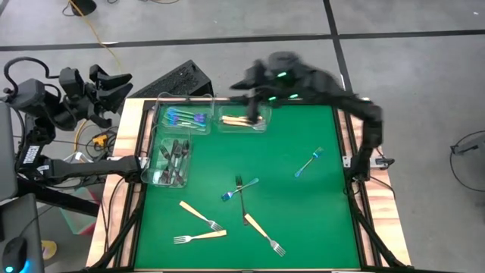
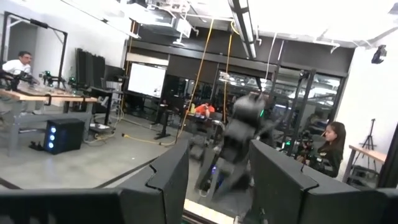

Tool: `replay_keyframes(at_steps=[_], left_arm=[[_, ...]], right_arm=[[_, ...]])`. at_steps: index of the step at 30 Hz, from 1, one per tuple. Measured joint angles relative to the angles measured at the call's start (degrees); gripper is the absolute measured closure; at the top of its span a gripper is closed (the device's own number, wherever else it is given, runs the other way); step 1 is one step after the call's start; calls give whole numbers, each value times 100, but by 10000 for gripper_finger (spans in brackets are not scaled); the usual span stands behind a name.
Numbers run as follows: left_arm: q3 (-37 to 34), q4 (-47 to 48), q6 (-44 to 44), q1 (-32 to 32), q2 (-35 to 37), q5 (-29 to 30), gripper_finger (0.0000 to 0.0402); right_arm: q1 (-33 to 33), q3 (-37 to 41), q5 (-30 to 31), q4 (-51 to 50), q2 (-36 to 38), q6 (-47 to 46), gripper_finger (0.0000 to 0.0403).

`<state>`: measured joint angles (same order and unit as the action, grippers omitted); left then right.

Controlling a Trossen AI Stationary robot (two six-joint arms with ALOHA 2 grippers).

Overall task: Sort silverware by color (type)
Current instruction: Put the iridescent fork into the top left transparent bin

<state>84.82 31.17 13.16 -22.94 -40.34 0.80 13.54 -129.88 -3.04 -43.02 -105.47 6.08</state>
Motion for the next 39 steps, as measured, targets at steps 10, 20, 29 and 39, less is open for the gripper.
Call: replay_keyframes(at_steps=[10,20,29,39], left_arm=[[0,63,-504,2,0,-165,249],[-755,-251,-231,2,111,-139,249],[-2195,-1981,450,2,415,-101,249],[-2980,-2453,1090,10,599,-57,249]], right_arm=[[-45,2,1318,-2380,1822,109,216],[-96,84,1654,-4072,2968,-1194,216],[-608,1967,1826,-3525,4096,-1390,216],[-1104,6309,1646,-147,5889,-1946,216]])
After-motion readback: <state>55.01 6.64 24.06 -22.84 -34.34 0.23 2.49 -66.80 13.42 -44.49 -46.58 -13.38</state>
